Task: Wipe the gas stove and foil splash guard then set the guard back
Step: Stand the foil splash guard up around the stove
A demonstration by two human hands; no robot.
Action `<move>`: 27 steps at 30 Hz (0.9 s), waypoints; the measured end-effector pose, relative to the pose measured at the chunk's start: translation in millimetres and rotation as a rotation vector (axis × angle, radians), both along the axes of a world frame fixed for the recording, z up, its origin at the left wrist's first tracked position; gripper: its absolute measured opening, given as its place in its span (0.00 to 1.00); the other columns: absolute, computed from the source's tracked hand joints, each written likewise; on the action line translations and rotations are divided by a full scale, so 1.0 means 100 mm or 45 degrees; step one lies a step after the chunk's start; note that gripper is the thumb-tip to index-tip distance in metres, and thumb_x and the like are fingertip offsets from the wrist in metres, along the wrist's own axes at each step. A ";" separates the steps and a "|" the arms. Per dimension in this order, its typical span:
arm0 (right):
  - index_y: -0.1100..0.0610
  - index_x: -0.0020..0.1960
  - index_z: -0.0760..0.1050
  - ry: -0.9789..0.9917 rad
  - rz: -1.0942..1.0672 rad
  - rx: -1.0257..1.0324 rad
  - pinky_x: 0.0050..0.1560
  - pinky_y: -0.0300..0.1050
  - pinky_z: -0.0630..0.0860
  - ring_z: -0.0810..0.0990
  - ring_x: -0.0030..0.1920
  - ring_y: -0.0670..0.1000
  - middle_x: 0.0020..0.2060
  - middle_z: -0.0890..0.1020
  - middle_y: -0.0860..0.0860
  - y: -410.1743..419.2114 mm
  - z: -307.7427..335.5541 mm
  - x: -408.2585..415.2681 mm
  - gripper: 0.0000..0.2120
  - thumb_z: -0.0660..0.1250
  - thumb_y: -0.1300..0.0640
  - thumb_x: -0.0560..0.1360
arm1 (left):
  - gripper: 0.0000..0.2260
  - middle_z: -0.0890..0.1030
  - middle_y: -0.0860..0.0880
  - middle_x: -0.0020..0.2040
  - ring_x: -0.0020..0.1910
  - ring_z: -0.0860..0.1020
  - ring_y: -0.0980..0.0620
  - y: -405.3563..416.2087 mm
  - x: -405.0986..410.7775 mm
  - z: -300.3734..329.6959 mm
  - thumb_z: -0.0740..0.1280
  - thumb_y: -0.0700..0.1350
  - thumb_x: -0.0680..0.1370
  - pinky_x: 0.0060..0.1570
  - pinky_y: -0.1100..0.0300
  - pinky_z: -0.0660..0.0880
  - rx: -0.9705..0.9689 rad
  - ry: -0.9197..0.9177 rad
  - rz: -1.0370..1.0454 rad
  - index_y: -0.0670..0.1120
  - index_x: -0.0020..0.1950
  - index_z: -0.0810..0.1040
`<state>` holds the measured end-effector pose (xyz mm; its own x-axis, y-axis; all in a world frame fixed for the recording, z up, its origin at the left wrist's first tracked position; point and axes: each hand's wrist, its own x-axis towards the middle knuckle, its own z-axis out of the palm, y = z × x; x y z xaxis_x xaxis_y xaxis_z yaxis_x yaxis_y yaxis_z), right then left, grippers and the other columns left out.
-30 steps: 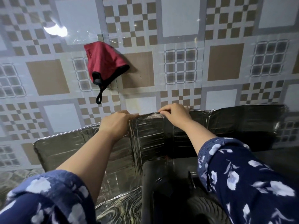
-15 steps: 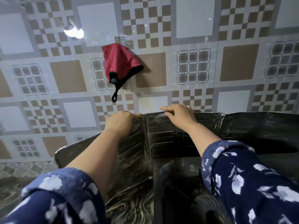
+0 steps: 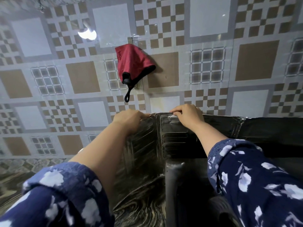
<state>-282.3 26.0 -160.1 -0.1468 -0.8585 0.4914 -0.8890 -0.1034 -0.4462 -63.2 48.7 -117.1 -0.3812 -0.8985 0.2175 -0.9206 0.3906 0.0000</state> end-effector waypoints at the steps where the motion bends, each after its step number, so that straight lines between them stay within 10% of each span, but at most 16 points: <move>1: 0.44 0.54 0.82 -0.018 -0.005 0.015 0.60 0.49 0.73 0.78 0.59 0.53 0.58 0.82 0.47 0.01 0.01 -0.02 0.10 0.63 0.52 0.79 | 0.18 0.80 0.48 0.59 0.52 0.79 0.46 0.02 -0.04 0.01 0.59 0.48 0.80 0.41 0.53 0.77 0.030 0.055 -0.006 0.61 0.69 0.70; 5: 0.44 0.54 0.82 -0.045 -0.004 0.063 0.51 0.44 0.71 0.77 0.59 0.53 0.59 0.81 0.47 0.04 0.08 -0.12 0.10 0.63 0.52 0.79 | 0.23 0.80 0.47 0.58 0.38 0.76 0.53 -0.02 -0.19 0.06 0.59 0.35 0.79 0.29 0.63 0.67 0.168 0.245 -0.017 0.56 0.69 0.72; 9: 0.42 0.52 0.82 -0.015 -0.033 0.064 0.47 0.43 0.70 0.77 0.58 0.53 0.59 0.81 0.46 0.03 0.21 -0.19 0.11 0.62 0.52 0.79 | 0.20 0.76 0.43 0.65 0.51 0.78 0.45 -0.03 -0.31 0.11 0.59 0.36 0.80 0.43 0.62 0.69 0.212 0.353 -0.031 0.51 0.70 0.72; 13: 0.43 0.53 0.81 0.036 -0.042 0.067 0.52 0.44 0.71 0.77 0.60 0.53 0.61 0.80 0.46 0.04 0.26 -0.20 0.11 0.61 0.53 0.80 | 0.19 0.79 0.42 0.62 0.49 0.79 0.46 0.03 -0.41 0.18 0.62 0.40 0.79 0.44 0.64 0.71 0.286 0.432 -0.038 0.47 0.70 0.72; 17: 0.41 0.52 0.81 -0.028 -0.010 0.096 0.52 0.45 0.72 0.77 0.59 0.53 0.60 0.80 0.45 0.03 0.13 -0.22 0.11 0.62 0.52 0.79 | 0.19 0.80 0.45 0.48 0.31 0.77 0.54 0.13 -0.43 0.13 0.63 0.42 0.79 0.23 0.68 0.76 0.428 0.677 -0.028 0.45 0.71 0.70; 27: 0.43 0.57 0.80 -0.107 0.116 0.000 0.66 0.57 0.68 0.78 0.59 0.52 0.58 0.82 0.46 0.07 0.01 -0.15 0.11 0.64 0.54 0.79 | 0.17 0.83 0.45 0.43 0.33 0.81 0.52 0.27 -0.34 -0.11 0.63 0.42 0.80 0.26 0.63 0.79 0.504 1.126 0.003 0.44 0.69 0.73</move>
<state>-297.1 32.6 -158.7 -0.1084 -0.8701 0.4807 -0.8355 -0.1824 -0.5184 -96.9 75.2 -128.5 -0.2230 -0.9690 0.1065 -0.5256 0.2115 0.8240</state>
